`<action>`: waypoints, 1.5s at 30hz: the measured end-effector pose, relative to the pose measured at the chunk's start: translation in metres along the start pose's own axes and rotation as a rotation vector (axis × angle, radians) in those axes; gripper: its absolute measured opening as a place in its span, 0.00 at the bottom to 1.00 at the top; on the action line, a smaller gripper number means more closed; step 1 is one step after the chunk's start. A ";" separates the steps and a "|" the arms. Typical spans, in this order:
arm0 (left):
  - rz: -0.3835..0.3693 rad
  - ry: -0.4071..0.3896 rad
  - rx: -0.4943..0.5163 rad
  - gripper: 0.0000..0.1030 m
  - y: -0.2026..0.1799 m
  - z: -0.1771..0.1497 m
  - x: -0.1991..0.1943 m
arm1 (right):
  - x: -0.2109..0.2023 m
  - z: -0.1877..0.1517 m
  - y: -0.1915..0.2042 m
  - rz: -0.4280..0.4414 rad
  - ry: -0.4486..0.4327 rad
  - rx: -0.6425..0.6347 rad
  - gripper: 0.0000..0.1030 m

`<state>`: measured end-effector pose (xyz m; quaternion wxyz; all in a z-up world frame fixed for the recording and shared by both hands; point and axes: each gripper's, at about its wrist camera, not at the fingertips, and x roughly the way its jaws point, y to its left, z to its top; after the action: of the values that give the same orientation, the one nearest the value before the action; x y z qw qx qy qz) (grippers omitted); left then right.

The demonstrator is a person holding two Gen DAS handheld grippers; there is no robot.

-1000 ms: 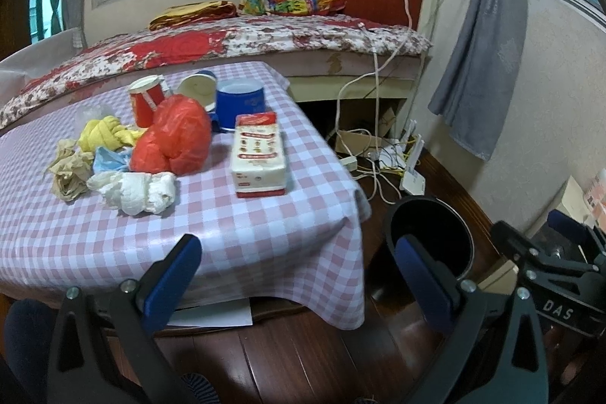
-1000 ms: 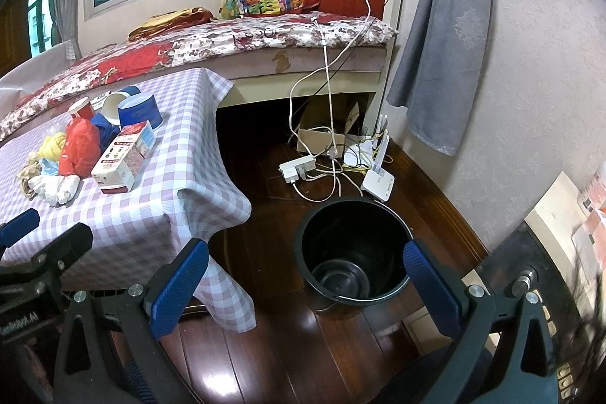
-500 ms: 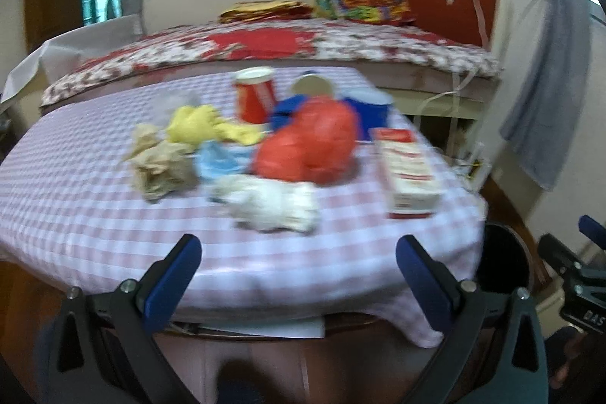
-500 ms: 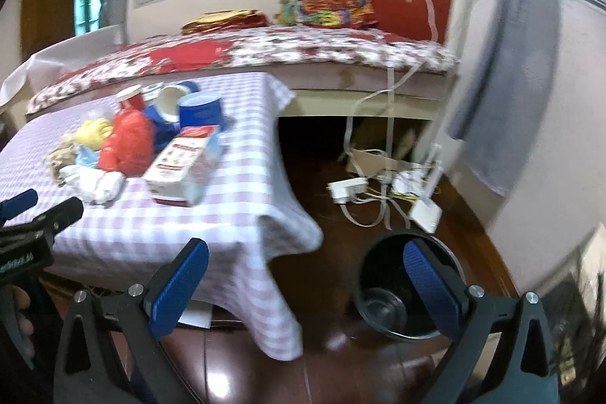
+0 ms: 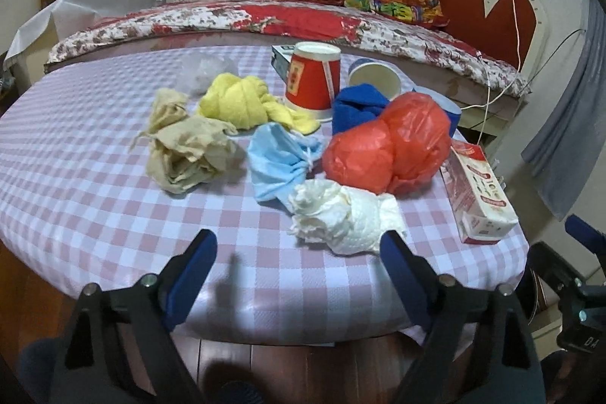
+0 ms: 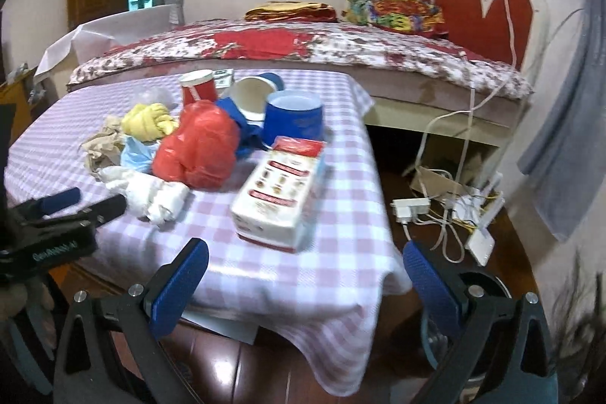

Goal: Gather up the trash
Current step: 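Grasp the white crumpled tissue with the left tool while the right tool grasps the white milk carton, then carry the tissue and carton over the black bin and open both tools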

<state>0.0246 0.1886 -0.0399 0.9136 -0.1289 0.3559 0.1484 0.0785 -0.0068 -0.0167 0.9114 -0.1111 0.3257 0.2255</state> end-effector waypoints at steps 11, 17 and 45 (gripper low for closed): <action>-0.060 0.001 0.000 0.81 -0.003 0.008 0.019 | 0.040 0.009 0.006 0.061 0.049 -0.007 0.82; -0.079 0.011 -0.007 0.74 -0.003 0.008 0.026 | 0.054 0.016 0.004 0.101 0.051 0.006 0.79; -0.190 -0.055 0.001 0.34 -0.022 0.010 -0.006 | 0.017 -0.005 -0.029 0.046 -0.019 0.050 0.53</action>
<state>0.0344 0.1708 -0.0256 0.9331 -0.1577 0.3167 0.0643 0.1015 -0.0279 -0.0294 0.9116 -0.0788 0.3249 0.2393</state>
